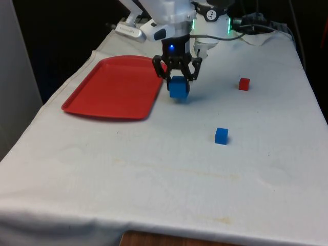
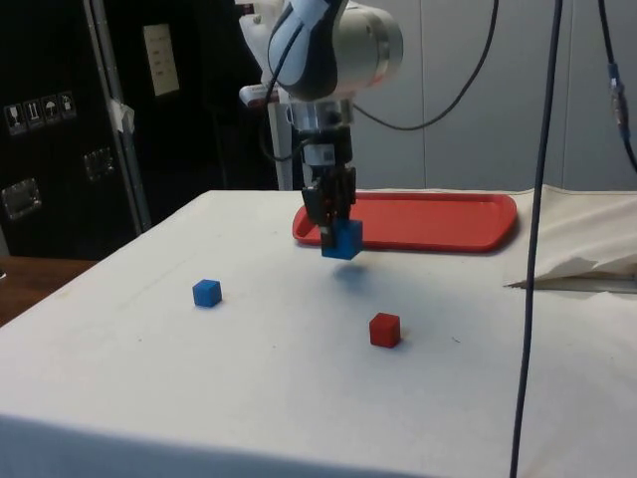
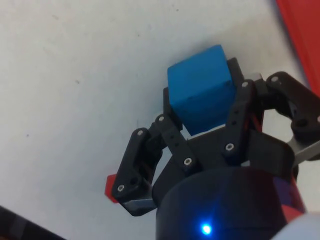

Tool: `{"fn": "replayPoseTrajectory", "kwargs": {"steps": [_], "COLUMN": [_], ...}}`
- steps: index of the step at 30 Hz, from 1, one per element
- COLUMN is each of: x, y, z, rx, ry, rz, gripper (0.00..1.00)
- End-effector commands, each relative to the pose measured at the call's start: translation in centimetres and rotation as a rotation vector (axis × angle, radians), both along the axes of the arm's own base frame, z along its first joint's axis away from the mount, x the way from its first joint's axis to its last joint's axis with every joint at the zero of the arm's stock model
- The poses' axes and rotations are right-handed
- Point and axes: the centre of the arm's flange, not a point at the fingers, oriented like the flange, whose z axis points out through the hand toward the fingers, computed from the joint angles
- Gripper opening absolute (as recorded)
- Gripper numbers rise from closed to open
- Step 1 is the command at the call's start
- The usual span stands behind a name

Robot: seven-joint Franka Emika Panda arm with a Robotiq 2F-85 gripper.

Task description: Pick up the largest block and place it onto the tray.

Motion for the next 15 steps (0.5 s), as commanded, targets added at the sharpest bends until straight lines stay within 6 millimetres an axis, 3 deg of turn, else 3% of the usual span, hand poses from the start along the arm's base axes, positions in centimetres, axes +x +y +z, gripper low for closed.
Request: {"fn": "replayPoseTrajectory", "kwargs": {"steps": [1,4,5,15], "x": [-0.1,0.1,-0.1,-0.3], "y": [-0.1,0.0,-0.2,-0.7], "z": [0.8,0.8,1.8,4.1], "rx": [-0.004,0.006,0.002,0.018], "ry": [0.000,-0.008,-0.012,-0.053], "rz": [0.000,0.002,0.003,0.013], "gripper": [0.00,0.00,0.00,0.00]}}
